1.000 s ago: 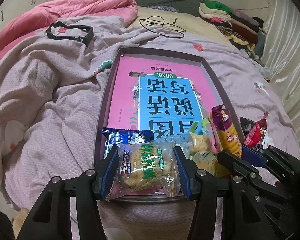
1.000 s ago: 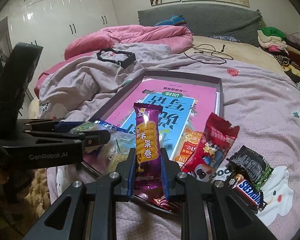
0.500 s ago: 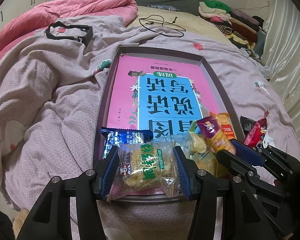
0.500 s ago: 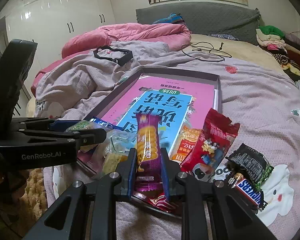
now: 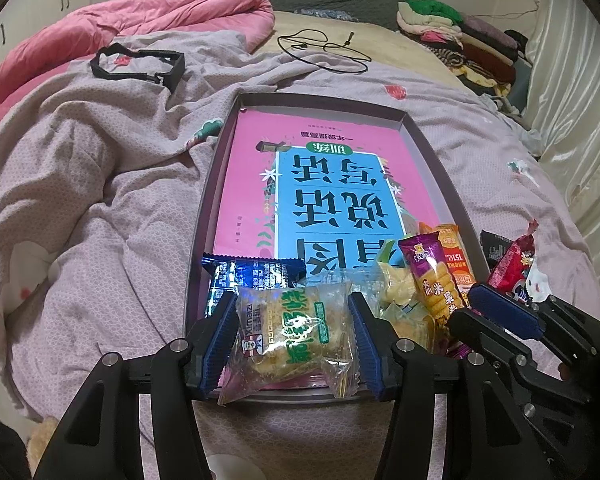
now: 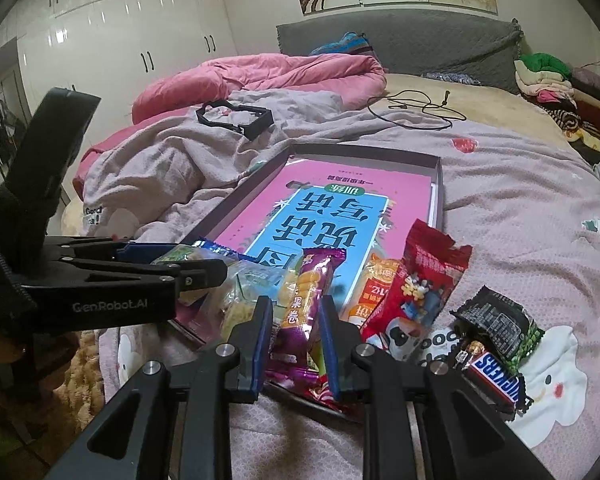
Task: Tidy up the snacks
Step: 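Lower purple bar onto tray and open right tool while left lowers pastry packet, then open left tool to release pastry packet on tray and withdraw both tools, then move both open tools toward the Snickers bar and black packet, then grasp black-and-green packet with left tool while right grasps Snickers bar, then carry black packet with left tool while right carries Snickers bar to the tray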
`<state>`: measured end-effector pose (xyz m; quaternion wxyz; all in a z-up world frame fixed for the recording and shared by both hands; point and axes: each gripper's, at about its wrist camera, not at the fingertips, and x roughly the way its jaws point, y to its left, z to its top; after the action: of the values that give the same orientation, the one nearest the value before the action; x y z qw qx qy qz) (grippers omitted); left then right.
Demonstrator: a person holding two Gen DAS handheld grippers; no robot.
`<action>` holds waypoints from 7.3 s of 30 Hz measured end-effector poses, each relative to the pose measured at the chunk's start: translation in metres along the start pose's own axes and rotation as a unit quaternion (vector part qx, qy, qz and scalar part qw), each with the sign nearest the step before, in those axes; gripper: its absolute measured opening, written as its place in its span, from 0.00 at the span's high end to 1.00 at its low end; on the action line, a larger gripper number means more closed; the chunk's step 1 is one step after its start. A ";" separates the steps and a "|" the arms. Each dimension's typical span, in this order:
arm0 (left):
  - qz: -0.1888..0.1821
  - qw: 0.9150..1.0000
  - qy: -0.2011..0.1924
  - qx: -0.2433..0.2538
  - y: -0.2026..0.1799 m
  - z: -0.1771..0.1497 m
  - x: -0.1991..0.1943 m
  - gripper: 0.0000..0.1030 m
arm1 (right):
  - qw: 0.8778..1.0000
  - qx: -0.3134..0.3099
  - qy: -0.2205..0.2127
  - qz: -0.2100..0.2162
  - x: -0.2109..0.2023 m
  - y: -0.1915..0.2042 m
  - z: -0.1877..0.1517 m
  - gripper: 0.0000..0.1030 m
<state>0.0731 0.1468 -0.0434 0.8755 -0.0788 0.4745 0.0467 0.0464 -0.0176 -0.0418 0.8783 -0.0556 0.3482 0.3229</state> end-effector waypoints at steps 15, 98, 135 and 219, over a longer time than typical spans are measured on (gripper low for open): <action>-0.001 1.000 -0.001 0.002 -0.002 0.002 -0.005 0.43 | 1.000 -0.002 -0.011 0.002 -0.011 -0.001 -0.001 0.74; -0.058 0.992 -0.074 0.089 -0.093 0.015 -0.097 0.24 | 0.982 0.098 -0.133 -0.089 -0.127 -0.104 -0.004 0.40; -0.137 0.980 0.035 0.138 -0.217 0.014 -0.035 0.24 | 0.977 0.153 -0.045 -0.139 -0.118 -0.195 -0.047 0.37; -0.187 0.956 0.165 0.152 -0.210 0.064 0.046 0.50 | 0.994 0.036 0.089 -0.060 -0.036 -0.142 -0.070 0.71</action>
<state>0.1839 -0.0478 -0.0275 0.7795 -0.0383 0.5911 -0.2039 0.0719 -0.1706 -0.0887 0.8629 -0.0735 0.4324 0.2512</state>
